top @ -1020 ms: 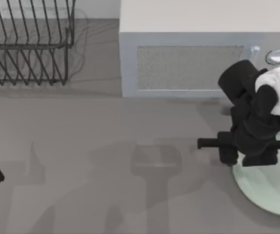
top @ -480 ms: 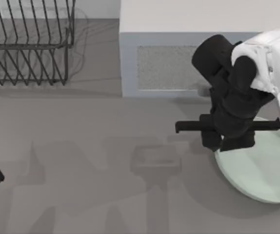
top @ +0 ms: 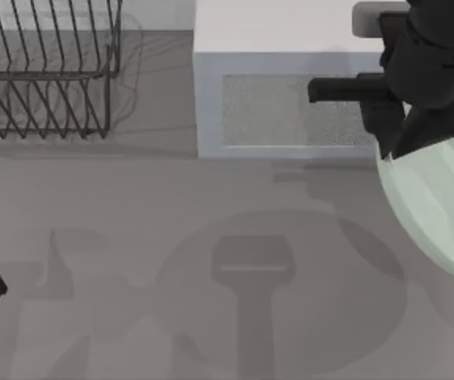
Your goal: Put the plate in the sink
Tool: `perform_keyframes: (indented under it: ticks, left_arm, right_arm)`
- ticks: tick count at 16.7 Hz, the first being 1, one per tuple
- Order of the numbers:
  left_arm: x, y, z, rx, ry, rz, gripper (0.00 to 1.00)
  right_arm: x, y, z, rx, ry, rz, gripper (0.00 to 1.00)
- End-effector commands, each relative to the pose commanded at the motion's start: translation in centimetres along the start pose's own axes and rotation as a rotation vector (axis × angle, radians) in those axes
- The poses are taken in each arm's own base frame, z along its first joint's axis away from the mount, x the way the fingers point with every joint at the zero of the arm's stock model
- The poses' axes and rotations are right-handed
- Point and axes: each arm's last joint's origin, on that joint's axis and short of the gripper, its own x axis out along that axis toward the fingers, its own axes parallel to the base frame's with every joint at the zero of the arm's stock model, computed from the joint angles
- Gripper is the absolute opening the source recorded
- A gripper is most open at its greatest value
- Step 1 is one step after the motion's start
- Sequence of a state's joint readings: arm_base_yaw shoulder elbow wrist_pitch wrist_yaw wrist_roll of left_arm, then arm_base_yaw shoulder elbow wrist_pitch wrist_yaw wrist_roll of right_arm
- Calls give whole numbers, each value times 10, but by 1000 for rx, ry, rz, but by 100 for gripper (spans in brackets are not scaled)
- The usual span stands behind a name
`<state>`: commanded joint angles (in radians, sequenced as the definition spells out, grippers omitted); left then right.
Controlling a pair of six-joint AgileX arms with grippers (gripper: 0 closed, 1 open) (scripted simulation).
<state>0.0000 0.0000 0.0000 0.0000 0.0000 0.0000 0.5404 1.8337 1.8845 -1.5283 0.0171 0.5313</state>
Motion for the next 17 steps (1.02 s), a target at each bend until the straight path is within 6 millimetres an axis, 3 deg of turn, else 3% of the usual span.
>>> perform_keyframes:
  ticks: [4, 12, 17]
  left_arm:
    - [0, 0, 0, 0, 0, 0, 100]
    - [0, 0, 0, 0, 0, 0, 100]
    - [0, 0, 0, 0, 0, 0, 100]
  right_arm:
    - [-40, -30, 0, 31, -12, 5, 0]
    - [-48, -37, 3, 37, -33, 2, 0]
    - [-56, -59, 47, 45, -111, -22, 0]
